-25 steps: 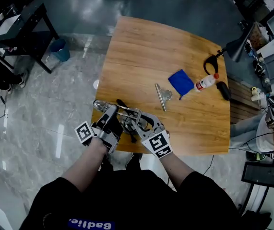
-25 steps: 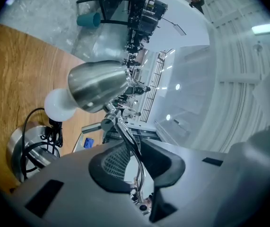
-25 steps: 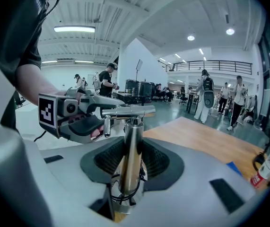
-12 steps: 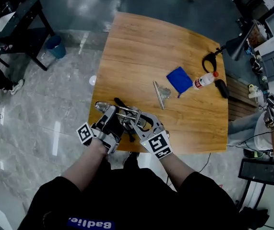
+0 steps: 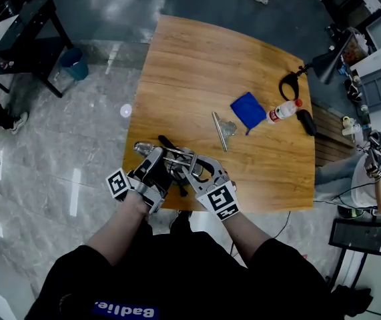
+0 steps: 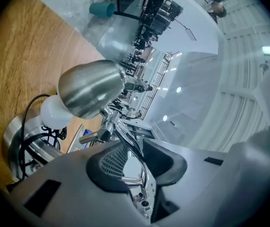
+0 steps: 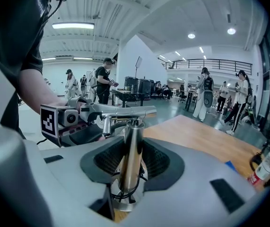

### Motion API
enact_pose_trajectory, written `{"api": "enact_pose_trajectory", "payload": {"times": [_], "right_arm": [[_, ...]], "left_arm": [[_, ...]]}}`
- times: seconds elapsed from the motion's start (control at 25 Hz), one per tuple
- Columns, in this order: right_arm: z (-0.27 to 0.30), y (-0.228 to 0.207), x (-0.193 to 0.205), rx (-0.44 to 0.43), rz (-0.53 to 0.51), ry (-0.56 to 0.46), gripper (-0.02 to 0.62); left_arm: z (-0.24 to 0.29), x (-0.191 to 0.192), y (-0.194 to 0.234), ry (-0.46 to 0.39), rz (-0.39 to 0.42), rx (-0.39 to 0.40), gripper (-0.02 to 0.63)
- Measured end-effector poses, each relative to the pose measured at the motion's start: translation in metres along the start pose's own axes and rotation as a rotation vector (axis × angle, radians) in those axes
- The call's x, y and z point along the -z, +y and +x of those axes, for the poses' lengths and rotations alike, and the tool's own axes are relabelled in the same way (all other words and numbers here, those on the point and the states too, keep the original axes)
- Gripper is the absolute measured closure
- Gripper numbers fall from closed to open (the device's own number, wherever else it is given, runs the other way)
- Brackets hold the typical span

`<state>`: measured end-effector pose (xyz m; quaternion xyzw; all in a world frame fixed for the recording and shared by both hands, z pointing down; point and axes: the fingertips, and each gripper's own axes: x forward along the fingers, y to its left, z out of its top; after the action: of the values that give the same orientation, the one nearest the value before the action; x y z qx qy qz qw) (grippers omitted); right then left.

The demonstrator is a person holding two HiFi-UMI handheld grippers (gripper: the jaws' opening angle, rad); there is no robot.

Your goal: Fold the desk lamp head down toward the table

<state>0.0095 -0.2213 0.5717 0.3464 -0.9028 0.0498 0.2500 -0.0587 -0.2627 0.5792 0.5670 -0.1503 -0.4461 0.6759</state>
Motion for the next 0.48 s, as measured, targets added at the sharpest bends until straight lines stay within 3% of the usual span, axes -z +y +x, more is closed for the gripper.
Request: {"api": "enact_pose_trajectory", "payload": {"times": [0.16, 0.4, 0.48], "right_arm": [[0.001, -0.001, 0.001, 0.017, 0.002, 0.009, 0.480], [0.000, -0.003, -0.001, 0.051, 0.015, 0.013, 0.479], [-0.003, -0.004, 0.002, 0.067, 0.019, 0.021, 0.479]], "left_arm": [[-0.001, 0.002, -0.002, 0.030, 0.042, -0.057, 0.497], [-0.010, 0.012, -0.014, 0.094, 0.100, -0.104, 0.409], [-0.018, 0.015, -0.020, 0.114, 0.119, -0.111, 0.408]]}}
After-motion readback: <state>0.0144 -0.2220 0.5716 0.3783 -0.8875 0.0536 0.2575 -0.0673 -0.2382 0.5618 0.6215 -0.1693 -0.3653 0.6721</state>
